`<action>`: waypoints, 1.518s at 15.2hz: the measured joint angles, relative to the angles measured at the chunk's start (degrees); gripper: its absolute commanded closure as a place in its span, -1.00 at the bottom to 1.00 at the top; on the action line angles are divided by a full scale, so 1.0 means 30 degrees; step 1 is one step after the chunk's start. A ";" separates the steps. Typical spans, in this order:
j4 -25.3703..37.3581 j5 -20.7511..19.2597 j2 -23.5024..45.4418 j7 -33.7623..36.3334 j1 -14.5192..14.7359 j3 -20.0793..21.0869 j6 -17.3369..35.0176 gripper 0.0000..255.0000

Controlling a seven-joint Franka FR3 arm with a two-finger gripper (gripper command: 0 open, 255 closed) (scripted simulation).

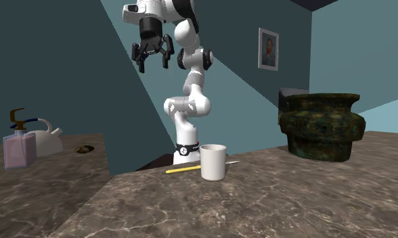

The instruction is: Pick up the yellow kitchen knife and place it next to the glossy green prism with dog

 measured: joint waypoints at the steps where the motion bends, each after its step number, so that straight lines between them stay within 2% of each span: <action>1: 0.0000 0.0000 0.0000 0.0000 0.0000 0.0000 0.0000 -1.00; 12: -0.6104 0.1961 -0.0362 0.4921 -0.1195 0.1190 0.3599 -1.00; 18: -0.9296 0.3901 0.0058 0.7958 -0.1318 0.2263 0.6130 -1.00; 23: -1.1263 0.5896 0.1673 0.9990 -0.1115 0.3017 0.8869 -1.00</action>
